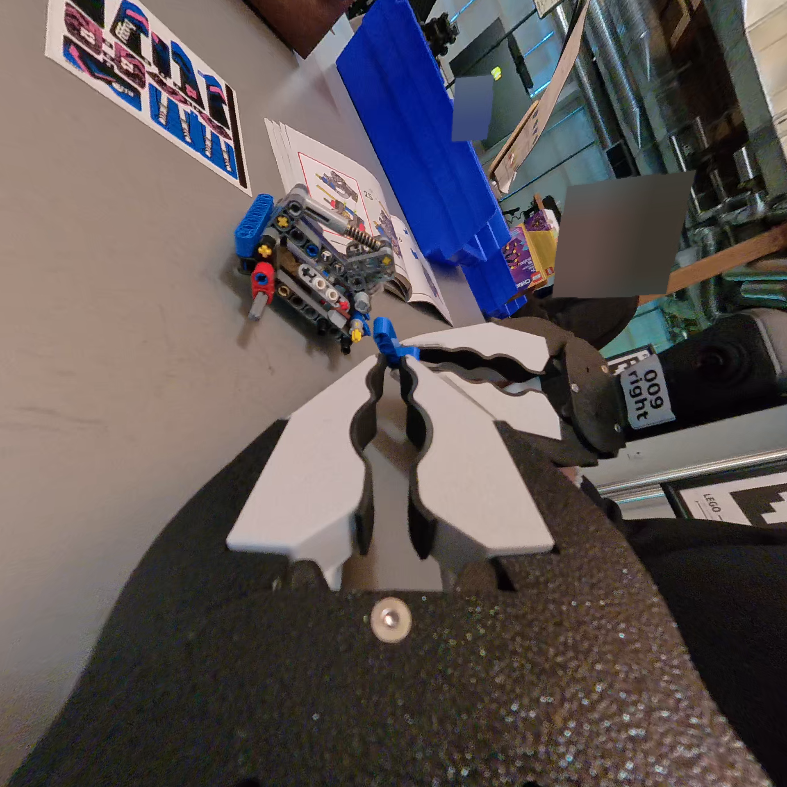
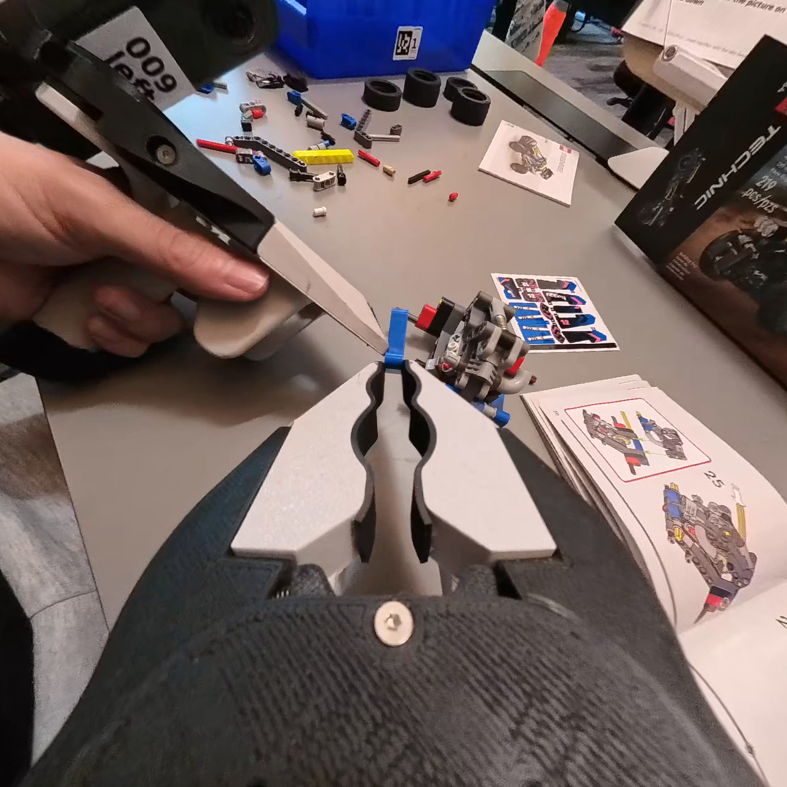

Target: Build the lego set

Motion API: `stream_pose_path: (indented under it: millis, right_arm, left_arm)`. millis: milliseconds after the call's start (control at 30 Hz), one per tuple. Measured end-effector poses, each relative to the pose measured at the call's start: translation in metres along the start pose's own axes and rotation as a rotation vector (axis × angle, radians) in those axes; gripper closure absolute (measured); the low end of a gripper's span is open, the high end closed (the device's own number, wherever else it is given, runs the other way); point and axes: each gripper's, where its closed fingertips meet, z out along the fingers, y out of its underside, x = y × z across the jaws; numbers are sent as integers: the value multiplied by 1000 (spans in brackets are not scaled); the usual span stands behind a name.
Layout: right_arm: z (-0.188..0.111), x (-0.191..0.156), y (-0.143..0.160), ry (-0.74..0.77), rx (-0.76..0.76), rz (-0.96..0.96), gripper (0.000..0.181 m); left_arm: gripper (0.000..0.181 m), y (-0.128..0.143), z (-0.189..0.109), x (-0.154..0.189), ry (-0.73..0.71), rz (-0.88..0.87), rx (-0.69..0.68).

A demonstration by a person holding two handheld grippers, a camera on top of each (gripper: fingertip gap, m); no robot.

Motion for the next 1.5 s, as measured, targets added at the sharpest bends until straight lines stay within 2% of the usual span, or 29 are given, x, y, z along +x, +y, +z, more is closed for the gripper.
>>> stream_pose_path:
  millis: [100, 133, 167, 300, 367, 467, 867, 933, 1000, 1100, 1167, 1267, 1333, 1367, 1433, 1500]
  right_arm:
    - [-1, 2, -2, 11, 15, -6, 175]
    - [-2, 4, -3, 23, 19, -11, 175]
    - [-1, 5, -1, 30, 13, -17, 175]
    - [1, 5, 1, 28, -1, -25, 175]
    - [1, 3, 1, 16, -3, -25, 175]
    - [1, 4, 3, 18, -9, -20, 175]
    - [1, 3, 3, 1, -12, -19, 175]
    - [-1, 2, 2, -28, -12, -26, 174]
    - [-7, -1, 4, -95, -35, -70, 165]
    - [-19, 24, 11, -107, -103, -80, 166]
    - [-20, 37, 22, -193, -153, -28, 163]
    - [-11, 48, 35, -352, -183, 15, 160]
    - [-6, 45, 35, -450, -175, -39, 155]
    - [-1, 47, 35, -449, -168, -88, 155]
    - [8, 50, 38, -454, -187, -171, 135]
    - [12, 45, 41, -513, -206, -221, 138]
  left_arm:
    - [172, -2, -1, -3, -11, -12, 14]
    - [161, -3, -2, -5, -30, -7, 19]
    - [160, -3, -1, -5, -32, -1, 19]
    - [166, -3, 3, -2, -13, -12, 19]
    - [174, -4, 5, -2, 3, -29, 27]
    - [171, -5, 7, 0, 33, -63, 34]
    - [177, -5, 9, -1, 13, -26, 32]
    - [177, -4, 9, 1, 25, -25, 26]
    - [177, -4, 8, -1, 22, -42, 18]
    - [177, -4, 4, -7, 8, -62, 5]
    - [177, -5, 4, -11, 3, -82, -7]
    - [177, -3, 4, -16, -1, -116, -38]
    - [177, -1, 5, -17, 1, -140, -68]
    - [177, 0, 5, -19, 0, -153, -78]
    - [177, 0, 5, -22, -3, -178, -96]
    - [177, -2, 5, -25, -10, -196, -101]
